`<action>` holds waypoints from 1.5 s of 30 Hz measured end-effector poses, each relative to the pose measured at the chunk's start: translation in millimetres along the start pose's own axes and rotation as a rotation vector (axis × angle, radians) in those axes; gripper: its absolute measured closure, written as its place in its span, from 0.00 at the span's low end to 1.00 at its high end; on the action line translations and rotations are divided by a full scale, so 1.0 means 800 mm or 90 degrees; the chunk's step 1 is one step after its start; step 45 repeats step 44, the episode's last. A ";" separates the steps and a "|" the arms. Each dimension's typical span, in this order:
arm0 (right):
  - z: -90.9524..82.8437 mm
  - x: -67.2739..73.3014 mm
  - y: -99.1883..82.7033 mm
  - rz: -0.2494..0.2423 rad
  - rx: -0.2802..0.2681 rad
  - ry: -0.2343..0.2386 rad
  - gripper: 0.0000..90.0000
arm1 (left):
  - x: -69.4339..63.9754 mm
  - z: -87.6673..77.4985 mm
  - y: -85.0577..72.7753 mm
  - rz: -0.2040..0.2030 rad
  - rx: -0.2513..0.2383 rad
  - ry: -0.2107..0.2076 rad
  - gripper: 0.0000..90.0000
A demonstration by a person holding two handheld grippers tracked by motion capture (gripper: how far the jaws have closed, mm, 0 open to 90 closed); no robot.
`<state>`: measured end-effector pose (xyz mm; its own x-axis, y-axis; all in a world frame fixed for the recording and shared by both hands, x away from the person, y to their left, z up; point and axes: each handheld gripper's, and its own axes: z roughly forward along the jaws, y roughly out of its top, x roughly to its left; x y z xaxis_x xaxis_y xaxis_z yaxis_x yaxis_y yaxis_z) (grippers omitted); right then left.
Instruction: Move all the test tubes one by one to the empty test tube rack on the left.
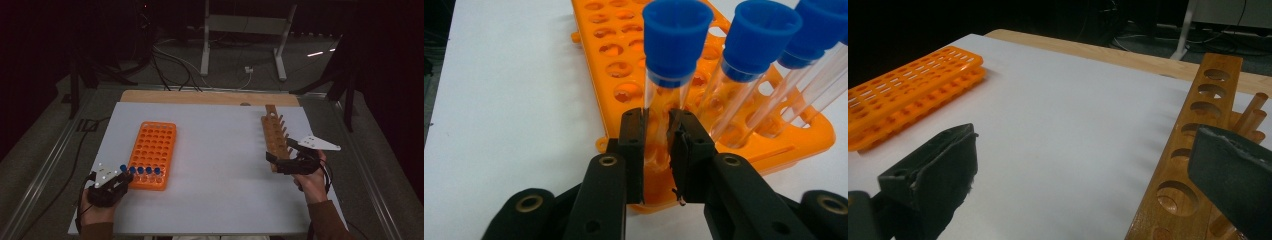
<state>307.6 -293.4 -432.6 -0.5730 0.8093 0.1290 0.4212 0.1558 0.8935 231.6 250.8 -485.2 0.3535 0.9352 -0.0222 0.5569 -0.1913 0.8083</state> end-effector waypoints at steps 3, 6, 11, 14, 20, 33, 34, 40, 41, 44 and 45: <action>0.000 0.000 0.000 0.000 0.001 0.000 0.00 | 0.002 -0.010 0.004 -0.002 -0.039 -0.008 0.79; 0.001 0.000 -0.001 -0.001 0.002 0.000 0.00 | 0.000 -0.017 0.008 0.007 -0.064 -0.007 0.79; 0.000 0.001 -0.003 0.000 0.003 0.001 0.00 | -0.001 -0.012 0.007 0.017 -0.033 -0.001 0.87; -0.002 0.000 -0.005 0.001 -0.003 0.000 0.00 | -0.001 -0.011 0.008 0.015 -0.026 0.002 0.87; -0.008 -0.001 -0.010 -0.006 -0.007 -0.011 0.00 | 0.007 -0.018 0.006 -0.024 -0.063 -0.017 0.71; -0.027 0.000 -0.038 -0.011 -0.046 -0.026 0.00 | 0.012 -0.043 0.020 -0.051 -0.208 -0.036 0.23; -0.029 0.000 -0.042 -0.013 -0.051 -0.028 0.00 | 0.011 -0.042 0.021 -0.050 -0.212 -0.031 0.19; -0.037 0.002 -0.053 -0.015 -0.071 -0.033 0.00 | 0.010 -0.038 0.028 -0.052 -0.221 -0.008 0.01; -0.036 0.003 -0.053 -0.016 -0.073 -0.033 0.00 | 0.009 -0.038 0.029 -0.049 -0.222 -0.008 0.01; -0.034 0.006 -0.055 -0.024 -0.073 -0.038 0.00 | 0.007 -0.035 0.029 -0.046 -0.219 -0.008 0.01; -0.034 0.006 -0.055 -0.024 -0.073 -0.038 0.00 | 0.007 -0.035 0.029 -0.046 -0.219 -0.008 0.01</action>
